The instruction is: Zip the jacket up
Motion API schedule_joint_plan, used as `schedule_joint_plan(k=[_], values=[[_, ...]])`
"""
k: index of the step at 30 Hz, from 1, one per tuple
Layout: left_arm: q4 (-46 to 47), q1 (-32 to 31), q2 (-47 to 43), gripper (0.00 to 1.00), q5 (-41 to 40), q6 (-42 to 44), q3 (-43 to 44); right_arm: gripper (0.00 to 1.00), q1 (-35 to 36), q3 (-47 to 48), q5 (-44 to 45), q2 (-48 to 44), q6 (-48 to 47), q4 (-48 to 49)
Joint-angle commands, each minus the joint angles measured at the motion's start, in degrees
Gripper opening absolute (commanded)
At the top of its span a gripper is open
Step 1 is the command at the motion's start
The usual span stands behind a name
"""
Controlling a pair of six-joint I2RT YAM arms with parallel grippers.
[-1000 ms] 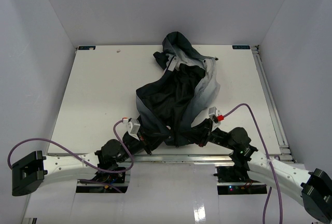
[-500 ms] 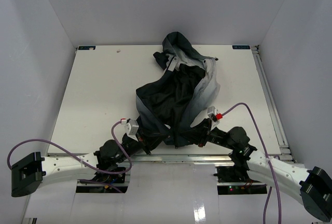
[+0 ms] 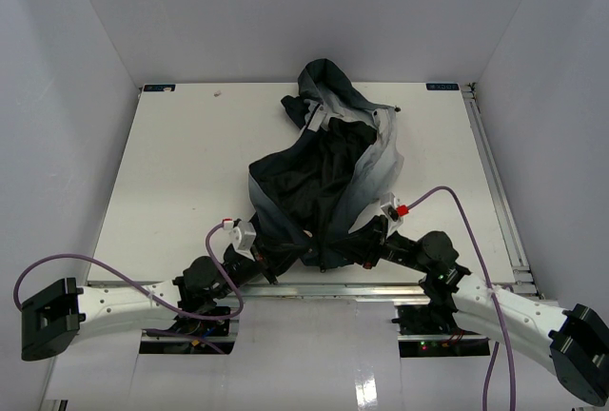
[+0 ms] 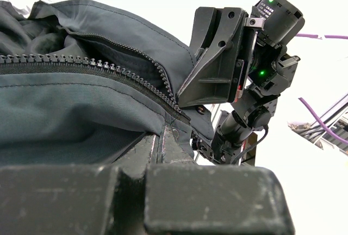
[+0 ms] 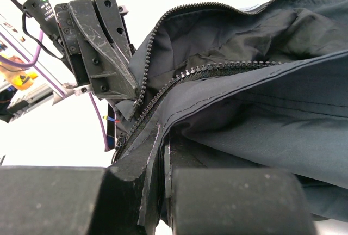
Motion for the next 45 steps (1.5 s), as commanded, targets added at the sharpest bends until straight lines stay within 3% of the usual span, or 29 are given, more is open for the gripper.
schedule_joint_plan(k=[1, 45], values=[[2.29, 0.08, -1.18, 0.0, 1.37, 0.99, -7.11, 0.08, 0.0, 2.66, -1.75, -0.15, 1.31, 3.64], [3.23, 0.08, 0.29, 0.0, 2.69, 1.63, -8.98, 0.08, -0.81, 2.05, 0.63, -3.18, 1.55, 2.72]])
